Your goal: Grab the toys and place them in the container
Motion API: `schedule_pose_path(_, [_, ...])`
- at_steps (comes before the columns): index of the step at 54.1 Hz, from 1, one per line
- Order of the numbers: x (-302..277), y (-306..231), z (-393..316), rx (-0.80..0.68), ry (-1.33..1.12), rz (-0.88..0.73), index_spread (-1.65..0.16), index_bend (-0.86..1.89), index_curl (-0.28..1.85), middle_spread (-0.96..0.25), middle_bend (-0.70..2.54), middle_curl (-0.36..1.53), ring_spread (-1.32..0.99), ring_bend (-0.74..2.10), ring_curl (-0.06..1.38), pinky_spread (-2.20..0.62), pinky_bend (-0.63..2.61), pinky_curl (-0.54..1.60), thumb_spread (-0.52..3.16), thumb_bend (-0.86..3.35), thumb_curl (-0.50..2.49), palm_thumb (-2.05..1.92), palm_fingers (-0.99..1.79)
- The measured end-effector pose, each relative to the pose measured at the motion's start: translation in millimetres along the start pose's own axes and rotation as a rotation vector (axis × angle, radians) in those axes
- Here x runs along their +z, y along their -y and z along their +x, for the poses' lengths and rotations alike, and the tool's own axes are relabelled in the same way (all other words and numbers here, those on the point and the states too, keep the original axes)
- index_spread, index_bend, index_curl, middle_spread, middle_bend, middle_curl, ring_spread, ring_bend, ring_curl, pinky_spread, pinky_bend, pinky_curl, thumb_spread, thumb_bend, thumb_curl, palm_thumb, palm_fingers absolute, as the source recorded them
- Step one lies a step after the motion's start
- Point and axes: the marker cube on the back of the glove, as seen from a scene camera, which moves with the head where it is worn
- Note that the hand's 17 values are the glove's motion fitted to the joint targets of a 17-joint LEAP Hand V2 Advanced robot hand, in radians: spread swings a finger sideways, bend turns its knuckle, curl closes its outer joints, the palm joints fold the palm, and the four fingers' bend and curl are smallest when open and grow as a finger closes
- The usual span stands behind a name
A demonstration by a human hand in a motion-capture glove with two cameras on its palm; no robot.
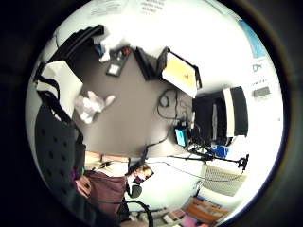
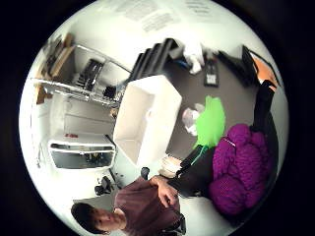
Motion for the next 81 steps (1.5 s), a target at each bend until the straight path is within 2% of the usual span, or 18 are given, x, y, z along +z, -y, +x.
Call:
schedule_pose_path(9, [-36, 27, -74, -0.094, -0.056, 0.059, -0.21, 0.76, 0.84, -0.16, 1.11, 0.76, -0.26, 1.46, 0.57, -0.39, 1.12, 0.55, 0.7, -0.01, 0.75, 0.5, 1.13])
schedule_pose_path(20, [-41, 63, -171, -0.22, -0.041, 0.133, -0.21, 0.74, 0.9, -0.15, 1.12, 0.77, -0.26, 1.46, 0.57, -0.39, 1.12, 0.56, 0.69, -0.01, 0.79, 0.5, 1.12])
schedule_pose_path(38, [14, 119, -291, -0.353, 0.095, 0.096, -0.22, 0.7, 0.97, -0.14, 1.11, 0.77, -0.26, 1.46, 0.56, -0.39, 1.11, 0.57, 0.67, -0.02, 0.84, 0.49, 1.12])
schedule_pose_path(43, [34, 113, -294, -0.489, -0.031, -0.006, -0.22, 0.69, 0.99, -0.14, 1.09, 0.77, -0.26, 1.45, 0.55, -0.39, 1.11, 0.57, 0.66, -0.02, 0.86, 0.49, 1.09])
schedule_pose_path(45, [42, 109, -295, -0.539, -0.004, -0.002, -0.22, 0.68, 1.0, -0.14, 1.08, 0.77, -0.26, 1.45, 0.55, -0.39, 1.11, 0.57, 0.66, -0.02, 0.86, 0.49, 1.08])
schedule_pose_path(47, [52, 112, -301, -0.521, 0.029, 0.013, -0.22, 0.67, 1.0, -0.15, 1.05, 0.76, -0.26, 1.45, 0.55, -0.39, 1.1, 0.56, 0.66, -0.02, 0.86, 0.48, 1.05])
schedule_pose_path(50, [66, 120, -308, -0.406, 0.052, 0.0, -0.22, 0.63, 1.01, -0.16, 1.01, 0.75, -0.26, 1.45, 0.55, -0.39, 1.1, 0.56, 0.68, -0.03, 0.86, 0.47, 1.02])
schedule_pose_path(53, [79, 124, -311, -0.312, 0.057, -0.089, -0.22, 0.54, 1.0, -0.17, 0.95, 0.74, -0.26, 1.4, 0.54, -0.39, 1.07, 0.55, 0.77, -0.06, 0.82, 0.38, 0.88])
schedule_pose_path(54, [83, 124, -311, -0.291, 0.048, -0.135, -0.22, 0.55, 1.01, -0.18, 0.96, 0.74, -0.26, 1.42, 0.55, -0.39, 1.09, 0.56, 0.75, -0.04, 0.82, 0.4, 0.93])
schedule_pose_path(55, [86, 123, -310, -0.281, 0.038, -0.184, -0.22, 0.5, 0.99, -0.17, 0.94, 0.73, -0.27, 1.36, 0.53, -0.38, 1.04, 0.53, 0.84, -0.08, 0.79, 0.31, 0.82])
schedule_pose_path(56, [90, 122, -311, -0.29, 0.035, -0.228, -0.22, 0.45, 0.98, -0.18, 0.89, 0.72, -0.27, 1.32, 0.52, -0.36, 1.02, 0.53, 0.9, -0.1, 0.75, 0.23, 0.63])
schedule_pose_path(57, [92, 122, -313, -0.32, 0.046, -0.256, -0.21, 0.41, 0.97, -0.18, 0.81, 0.7, -0.26, 1.25, 0.51, -0.32, 1.01, 0.55, 0.92, -0.12, 0.72, 0.16, 0.3])
schedule_pose_path(58, [94, 122, -316, -0.363, 0.067, -0.264, -0.21, 0.4, 0.99, -0.18, 0.78, 0.7, -0.25, 1.23, 0.54, -0.3, 1.05, 0.58, 0.95, -0.11, 0.7, 0.13, 0.17])
schedule_pose_path(59, [95, 122, -319, -0.402, 0.087, -0.259, -0.22, 0.33, 0.95, -0.17, 0.62, 0.65, -0.19, 1.11, 0.51, -0.24, 1.11, 0.6, 0.96, -0.14, 0.66, 0.04, -0.19])
schedule_pose_path(60, [94, 123, -320, -0.422, 0.099, -0.248, -0.22, 0.27, 0.93, -0.14, 0.52, 0.62, -0.16, 1.0, 0.49, -0.2, 1.15, 0.61, 0.97, -0.13, 0.64, 0.0, -0.4])
schedule_pose_path(62, [93, 123, -317, -0.402, 0.086, -0.231, -0.23, 0.17, 0.84, -0.11, 0.4, 0.56, -0.11, 0.82, 0.41, -0.15, 1.17, 0.56, 0.98, -0.12, 0.6, -0.07, -0.47])
schedule_pose_path(68, [76, 121, -300, -0.336, 0.028, -0.218, -0.26, 0.09, 0.66, -0.09, 0.18, 0.46, -0.03, 0.55, 0.26, -0.03, 1.1, 0.47, 1.02, -0.1, 0.51, -0.11, -0.36])
schedule_pose_path(81, [16, 120, -279, -0.291, -0.107, -0.172, -0.26, 0.08, 0.48, -0.1, 0.13, 0.38, 0.04, 0.39, 0.21, 0.06, 0.96, 0.4, 1.07, -0.08, 0.38, -0.1, -0.25])
